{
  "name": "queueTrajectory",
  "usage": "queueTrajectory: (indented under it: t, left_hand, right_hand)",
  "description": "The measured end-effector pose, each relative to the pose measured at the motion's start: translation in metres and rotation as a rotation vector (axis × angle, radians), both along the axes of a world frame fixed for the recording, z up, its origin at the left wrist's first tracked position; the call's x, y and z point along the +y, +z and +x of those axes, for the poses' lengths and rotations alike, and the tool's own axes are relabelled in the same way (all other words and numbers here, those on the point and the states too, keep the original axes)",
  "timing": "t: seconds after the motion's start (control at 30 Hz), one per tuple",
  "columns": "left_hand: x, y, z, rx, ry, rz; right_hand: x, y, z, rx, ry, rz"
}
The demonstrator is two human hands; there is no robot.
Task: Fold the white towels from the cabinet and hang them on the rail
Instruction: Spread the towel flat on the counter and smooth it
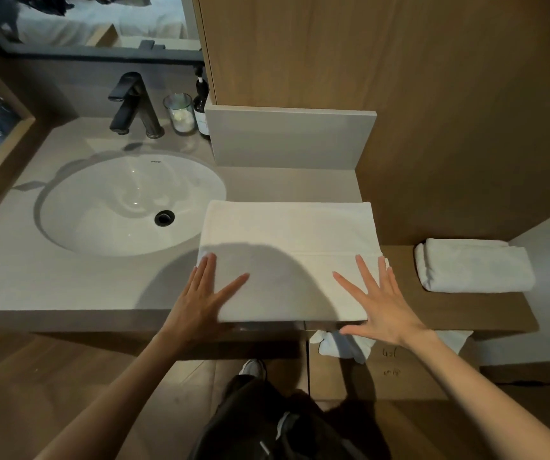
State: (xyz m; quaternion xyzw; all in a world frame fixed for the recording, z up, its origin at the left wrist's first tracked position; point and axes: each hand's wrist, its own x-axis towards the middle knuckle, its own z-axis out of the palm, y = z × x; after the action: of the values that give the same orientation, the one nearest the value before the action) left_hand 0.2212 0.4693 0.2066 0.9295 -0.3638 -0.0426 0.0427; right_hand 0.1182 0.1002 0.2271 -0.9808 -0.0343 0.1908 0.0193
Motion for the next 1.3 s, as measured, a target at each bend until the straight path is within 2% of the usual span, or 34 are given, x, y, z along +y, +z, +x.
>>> queueTrajectory:
  t: [0.2,0.3,0.47,0.57,0.7,0.83,0.97,1.07,1.13,1.3]
  left_hand:
    - [0.014,0.019,-0.012,0.02,-0.017,-0.059]
    - [0.023,0.026,-0.01,0.117,0.027,-0.116]
    - [0.025,0.048,-0.008,0.279,0.232,-0.317]
    - [0.022,0.059,-0.006,0.326,0.35,-0.497]
    - [0.011,0.061,0.006,0.391,0.636,-0.76]
    - [-0.005,0.056,0.03,0.43,0.708,-0.934]
    - [-0.018,0.045,0.061,0.407,0.774,-0.899]
    - [-0.027,0.039,0.081,0.401,0.855,-0.779]
    - [-0.033,0.036,0.093,0.363,0.893,-0.716]
    - [-0.043,0.034,0.115,0.233,0.831,-0.589]
  right_hand:
    - [-0.01,0.01,-0.019,-0.055,-0.008,0.076]
    - [-0.02,0.013,-0.025,-0.09,-0.051,0.204]
    - [-0.025,0.026,-0.028,-0.275,-0.326,0.567]
    - [-0.022,0.031,-0.026,-0.367,-0.459,0.676]
    - [-0.017,0.032,-0.014,-0.473,-0.707,0.828]
    - [-0.01,0.041,0.013,-0.574,-0.959,1.06]
    - [-0.011,0.041,0.046,-0.6,-1.044,1.092]
    - [-0.016,0.031,0.064,-0.508,-1.054,1.078]
    - [-0.018,0.023,0.07,-0.447,-1.041,1.031]
    - [-0.017,0.015,0.082,-0.428,-1.017,0.884]
